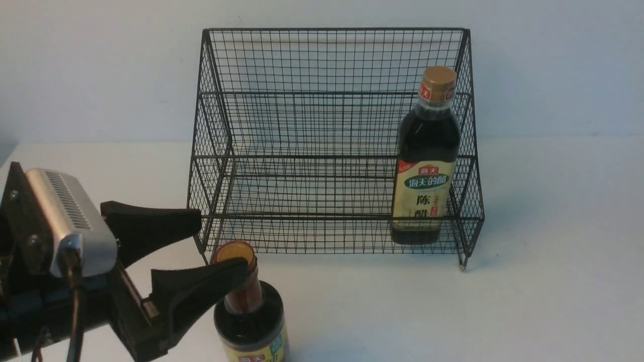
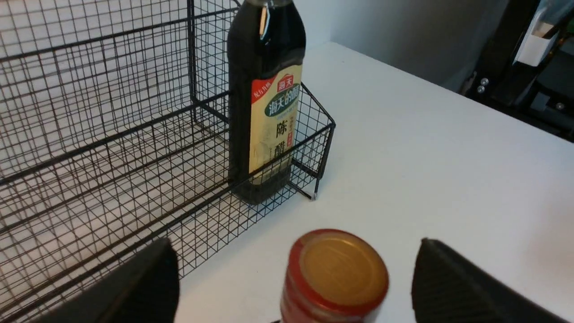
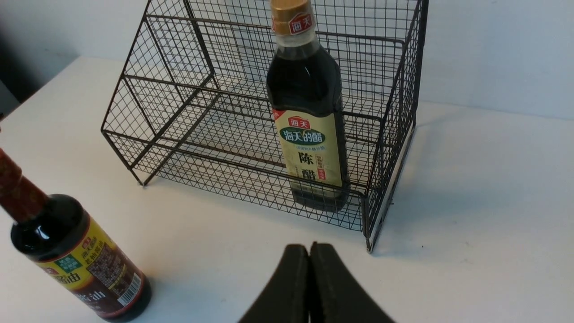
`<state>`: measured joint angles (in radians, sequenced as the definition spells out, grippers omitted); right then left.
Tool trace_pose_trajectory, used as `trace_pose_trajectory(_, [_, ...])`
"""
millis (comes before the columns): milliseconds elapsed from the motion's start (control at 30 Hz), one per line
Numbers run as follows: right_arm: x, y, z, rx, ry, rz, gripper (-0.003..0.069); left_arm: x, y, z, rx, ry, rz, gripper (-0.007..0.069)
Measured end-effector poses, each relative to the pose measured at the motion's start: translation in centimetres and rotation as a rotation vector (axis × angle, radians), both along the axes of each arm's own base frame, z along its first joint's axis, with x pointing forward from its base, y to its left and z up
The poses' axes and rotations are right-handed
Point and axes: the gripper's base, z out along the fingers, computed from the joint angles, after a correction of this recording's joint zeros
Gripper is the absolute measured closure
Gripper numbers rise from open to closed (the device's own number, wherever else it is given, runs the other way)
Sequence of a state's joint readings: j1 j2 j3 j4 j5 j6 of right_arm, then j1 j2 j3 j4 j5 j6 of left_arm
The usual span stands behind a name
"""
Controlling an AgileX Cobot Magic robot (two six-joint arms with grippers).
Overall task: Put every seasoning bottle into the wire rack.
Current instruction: Use the left arm to grab the condiment bottle closest to it
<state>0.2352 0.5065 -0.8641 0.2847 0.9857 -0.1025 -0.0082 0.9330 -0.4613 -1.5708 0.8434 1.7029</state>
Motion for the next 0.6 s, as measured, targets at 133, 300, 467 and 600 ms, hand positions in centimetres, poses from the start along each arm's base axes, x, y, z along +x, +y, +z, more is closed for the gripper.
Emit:
trace_pose_trajectory(133, [0.0, 0.0, 0.1, 0.003, -0.009, -0.002, 0.0674, 0.6, -0.2, -0.6, -0.004, 0.018, -0.03, -0.0011])
trace_pose_trajectory(300, [0.1, 0.0, 0.2, 0.005, -0.021, -0.007, 0.0674, 1.2, -0.3, -1.3, 0.008, 0.032, -0.062, 0.0006])
trace_pose_trajectory(467, [0.1, -0.1, 0.2, 0.002, -0.024, -0.009, 0.0674, 1.6, -0.5, -1.9, 0.01, 0.049, -0.09, 0.0049])
trace_pose_trajectory(600, [0.1, -0.1, 0.2, -0.003, -0.025, -0.011, 0.0674, 1.8, -0.5, -2.1, 0.012, 0.05, -0.094, 0.0141])
